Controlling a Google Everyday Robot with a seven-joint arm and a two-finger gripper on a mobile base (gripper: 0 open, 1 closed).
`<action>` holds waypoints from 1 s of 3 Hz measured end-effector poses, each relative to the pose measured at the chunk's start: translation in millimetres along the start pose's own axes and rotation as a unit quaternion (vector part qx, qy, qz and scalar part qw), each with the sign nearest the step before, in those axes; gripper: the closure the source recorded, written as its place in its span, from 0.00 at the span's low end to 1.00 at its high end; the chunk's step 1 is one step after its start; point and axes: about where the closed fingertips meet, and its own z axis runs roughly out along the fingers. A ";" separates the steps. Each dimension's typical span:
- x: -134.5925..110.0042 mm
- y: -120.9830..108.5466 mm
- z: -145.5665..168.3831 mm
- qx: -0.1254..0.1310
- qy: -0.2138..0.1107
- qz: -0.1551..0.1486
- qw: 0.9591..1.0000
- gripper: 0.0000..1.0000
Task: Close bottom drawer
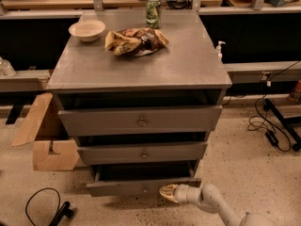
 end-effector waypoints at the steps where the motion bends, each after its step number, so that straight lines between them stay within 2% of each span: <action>1: 2.9 -3.5 6.1 -0.005 -0.003 0.001 1.000 1.00; 2: 3.0 -9.1 7.8 -0.005 -0.004 -0.001 1.000 1.00; 3: 2.4 -27.7 11.4 -0.002 -0.006 -0.004 1.000 1.00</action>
Offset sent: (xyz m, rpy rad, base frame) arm 0.1529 -0.0172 -0.0202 0.0089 -0.0614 0.0453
